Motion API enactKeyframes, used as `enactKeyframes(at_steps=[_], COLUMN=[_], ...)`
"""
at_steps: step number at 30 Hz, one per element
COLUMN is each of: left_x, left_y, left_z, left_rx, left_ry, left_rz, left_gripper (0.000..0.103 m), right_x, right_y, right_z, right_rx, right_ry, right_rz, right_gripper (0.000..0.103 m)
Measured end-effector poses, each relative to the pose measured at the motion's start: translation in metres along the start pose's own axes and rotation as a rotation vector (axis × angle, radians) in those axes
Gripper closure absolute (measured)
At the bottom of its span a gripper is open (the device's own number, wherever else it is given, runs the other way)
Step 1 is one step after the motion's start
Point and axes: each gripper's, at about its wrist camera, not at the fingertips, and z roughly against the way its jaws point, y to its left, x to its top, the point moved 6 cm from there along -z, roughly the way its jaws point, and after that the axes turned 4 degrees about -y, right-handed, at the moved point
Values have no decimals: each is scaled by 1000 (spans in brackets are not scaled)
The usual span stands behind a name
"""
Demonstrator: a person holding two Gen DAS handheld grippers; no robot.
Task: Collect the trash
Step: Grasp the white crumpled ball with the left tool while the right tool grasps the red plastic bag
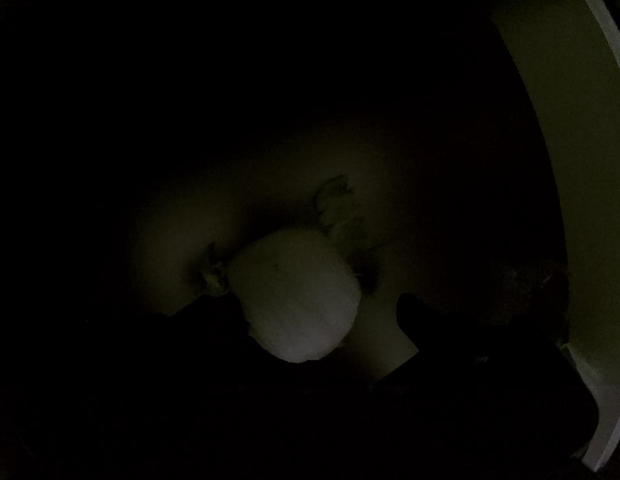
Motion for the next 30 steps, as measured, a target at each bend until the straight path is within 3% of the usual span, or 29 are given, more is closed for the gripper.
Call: enactKeyframes(at_steps=[10,15,24,30], left_x=[0,-2,-11,-15], left_y=[4,4,0,-5], left_z=[-8,-9,-3,1], left_rx=[9,25,88,90], left_ry=[-1,-19,-46,-59], left_rz=[20,23,-27,-55], left_gripper=[6,12,38,42], right_x=[11,13,20,21], right_y=[12,14,13,17], right_z=[-18,-23,-38,-40], right_rx=[-6,-30,-48,-34], right_ry=[-2,-5,-1,8], right_rz=[7,19,38,46], right_gripper=[48,48,49,72])
